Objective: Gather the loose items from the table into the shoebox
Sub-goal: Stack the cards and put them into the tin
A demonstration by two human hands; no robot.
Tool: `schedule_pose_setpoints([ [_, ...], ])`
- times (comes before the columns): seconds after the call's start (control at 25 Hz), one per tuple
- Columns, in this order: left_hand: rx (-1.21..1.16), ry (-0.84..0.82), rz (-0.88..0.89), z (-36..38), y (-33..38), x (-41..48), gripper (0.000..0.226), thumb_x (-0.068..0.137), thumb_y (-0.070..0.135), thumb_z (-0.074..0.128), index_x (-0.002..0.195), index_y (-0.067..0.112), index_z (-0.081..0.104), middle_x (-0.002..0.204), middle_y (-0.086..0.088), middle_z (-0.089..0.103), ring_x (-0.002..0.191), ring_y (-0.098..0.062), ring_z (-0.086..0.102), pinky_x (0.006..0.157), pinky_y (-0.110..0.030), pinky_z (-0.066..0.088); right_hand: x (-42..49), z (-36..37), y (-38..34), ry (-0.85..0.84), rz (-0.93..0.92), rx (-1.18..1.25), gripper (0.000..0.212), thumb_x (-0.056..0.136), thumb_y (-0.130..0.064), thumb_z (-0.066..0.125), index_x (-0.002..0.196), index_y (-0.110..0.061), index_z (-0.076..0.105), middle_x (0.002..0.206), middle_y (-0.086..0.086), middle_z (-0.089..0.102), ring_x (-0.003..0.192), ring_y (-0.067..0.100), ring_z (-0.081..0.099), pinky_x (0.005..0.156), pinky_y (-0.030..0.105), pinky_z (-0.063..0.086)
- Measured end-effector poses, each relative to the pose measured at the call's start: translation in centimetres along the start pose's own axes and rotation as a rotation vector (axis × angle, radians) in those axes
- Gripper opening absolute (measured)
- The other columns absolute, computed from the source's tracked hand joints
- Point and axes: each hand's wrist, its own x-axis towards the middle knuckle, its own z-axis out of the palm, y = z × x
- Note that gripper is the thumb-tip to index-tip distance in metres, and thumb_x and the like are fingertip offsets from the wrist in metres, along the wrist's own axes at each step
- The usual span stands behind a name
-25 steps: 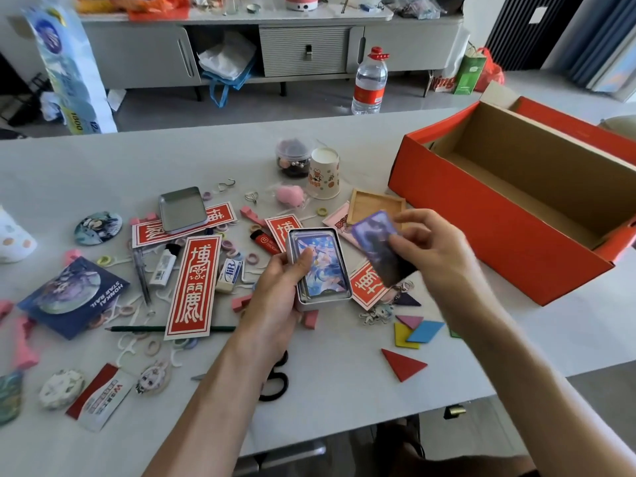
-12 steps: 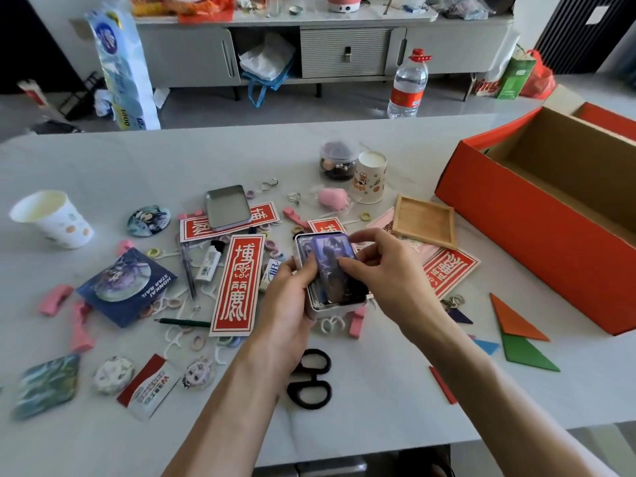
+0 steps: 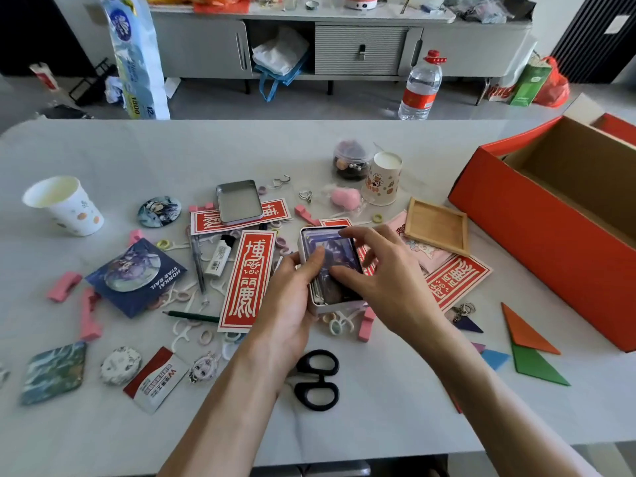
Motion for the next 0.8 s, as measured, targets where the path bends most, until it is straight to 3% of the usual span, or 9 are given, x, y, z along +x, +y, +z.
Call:
schedule_pose_setpoints([
  [0.12,0.007,-0.027,-0.013,-0.7,0.9,0.1,0.030,0.096,0.023,0.060,0.121,0.007,0.061,0.100,-0.016,0.075,0.076,-0.027,0.074,0.052,-0.031,0.056,0.4,-1.9,0.7,-0.254,-0.088,-0.022,0.067,0.074,-0.046,0.078,0.135,-0.034,0.054,0.142,-0.021,0.036,0.123,-0.008,0.037,0.099,0.012,0.036],
  [0.24,0.043,-0.046,-0.030,-1.0,1.2,0.0,0.032,0.094,0.025,0.061,0.121,0.008,0.063,0.104,-0.016,0.075,0.078,-0.027,0.074,0.051,-0.029,0.055,0.8,-3.0,1.1,-0.400,-0.097,-0.041,0.079,0.071,-0.053,0.076,0.142,-0.038,0.044,0.149,-0.029,0.028,0.132,-0.009,0.028,0.106,0.028,0.040],
  [0.4,0.070,-0.088,-0.037,-1.2,1.0,-0.2,0.032,0.094,0.029,0.060,0.120,0.010,0.064,0.106,-0.015,0.074,0.081,-0.027,0.074,0.050,-0.032,0.056,0.6,-2.7,1.4,-0.408,-0.158,-0.107,0.089,0.065,-0.063,0.074,0.144,-0.038,0.042,0.151,-0.026,0.029,0.136,-0.006,0.028,0.106,0.017,0.028],
  [0.48,0.085,-0.099,-0.033,-1.3,1.0,-0.1,0.031,0.096,0.033,0.057,0.117,0.012,0.065,0.107,-0.015,0.074,0.086,-0.029,0.074,0.056,-0.037,0.059,0.5,-2.4,1.4,-0.375,-0.156,-0.100,0.085,0.065,-0.066,0.073,0.141,-0.040,0.044,0.147,-0.027,0.033,0.131,-0.008,0.032,0.096,0.003,0.025],
  [0.56,0.101,-0.100,-0.031,-1.4,0.9,0.0,0.031,0.098,0.036,0.052,0.115,0.015,0.066,0.106,-0.014,0.074,0.087,-0.029,0.074,0.058,-0.037,0.060,0.4,-2.0,1.3,-0.347,-0.147,-0.110,0.083,0.066,-0.068,0.071,0.141,-0.042,0.044,0.144,-0.028,0.033,0.126,-0.010,0.032,0.087,-0.002,0.026],
  [0.68,0.115,-0.089,-0.024,-1.5,0.9,0.1,0.032,0.099,0.035,0.051,0.117,0.013,0.067,0.104,-0.015,0.075,0.081,-0.028,0.074,0.050,-0.032,0.056,0.4,-1.5,1.2,-0.318,-0.170,-0.143,0.083,0.068,-0.070,0.067,0.142,-0.042,0.042,0.145,-0.026,0.033,0.129,-0.006,0.031,0.094,0.005,0.024],
  [0.8,0.117,-0.081,-0.006,-1.8,1.3,0.0,0.033,0.097,0.032,0.055,0.119,0.009,0.065,0.103,-0.014,0.075,0.079,-0.027,0.074,0.052,-0.036,0.057,0.4,-1.2,0.9,-0.316,-0.214,-0.240,0.081,0.073,-0.071,0.061,0.145,-0.042,0.037,0.150,-0.024,0.030,0.137,-0.001,0.024,0.106,0.019,0.018],
])
